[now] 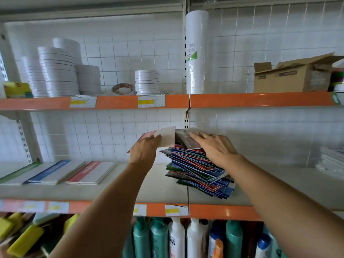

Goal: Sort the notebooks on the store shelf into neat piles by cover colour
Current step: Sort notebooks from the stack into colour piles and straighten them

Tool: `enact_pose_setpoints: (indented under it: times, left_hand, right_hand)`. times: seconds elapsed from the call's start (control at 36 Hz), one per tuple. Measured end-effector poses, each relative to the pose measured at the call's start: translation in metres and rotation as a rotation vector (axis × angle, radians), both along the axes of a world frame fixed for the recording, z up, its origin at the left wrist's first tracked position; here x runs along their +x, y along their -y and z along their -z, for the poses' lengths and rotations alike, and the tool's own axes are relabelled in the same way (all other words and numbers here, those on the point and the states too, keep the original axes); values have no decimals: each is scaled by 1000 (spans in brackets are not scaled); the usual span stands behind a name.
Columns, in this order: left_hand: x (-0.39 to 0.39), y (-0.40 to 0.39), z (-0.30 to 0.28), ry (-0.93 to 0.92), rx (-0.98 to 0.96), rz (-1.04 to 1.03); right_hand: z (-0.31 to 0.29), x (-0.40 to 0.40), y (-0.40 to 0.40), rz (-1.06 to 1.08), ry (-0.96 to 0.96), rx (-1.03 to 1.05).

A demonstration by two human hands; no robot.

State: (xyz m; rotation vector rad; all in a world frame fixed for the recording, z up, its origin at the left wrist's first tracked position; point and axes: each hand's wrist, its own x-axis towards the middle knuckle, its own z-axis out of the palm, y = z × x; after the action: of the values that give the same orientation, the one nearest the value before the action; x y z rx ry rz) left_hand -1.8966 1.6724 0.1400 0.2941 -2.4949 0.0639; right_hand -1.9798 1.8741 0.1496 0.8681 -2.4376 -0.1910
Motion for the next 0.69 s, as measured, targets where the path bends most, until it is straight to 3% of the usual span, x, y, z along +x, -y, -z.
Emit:
enact_pose_setpoints:
  times: [0.28,0.5,0.69]
  left_hand:
    - [70,45,20,23,63,-173]
    - [132,94,40,-108,139,-179]
    - [189,140,66,60,199,-348]
  right_hand:
    - [-4,44,49,-157,8,60]
    - [8,83,108,-310,16,67]
    - [50,123,163,-302,166,80]
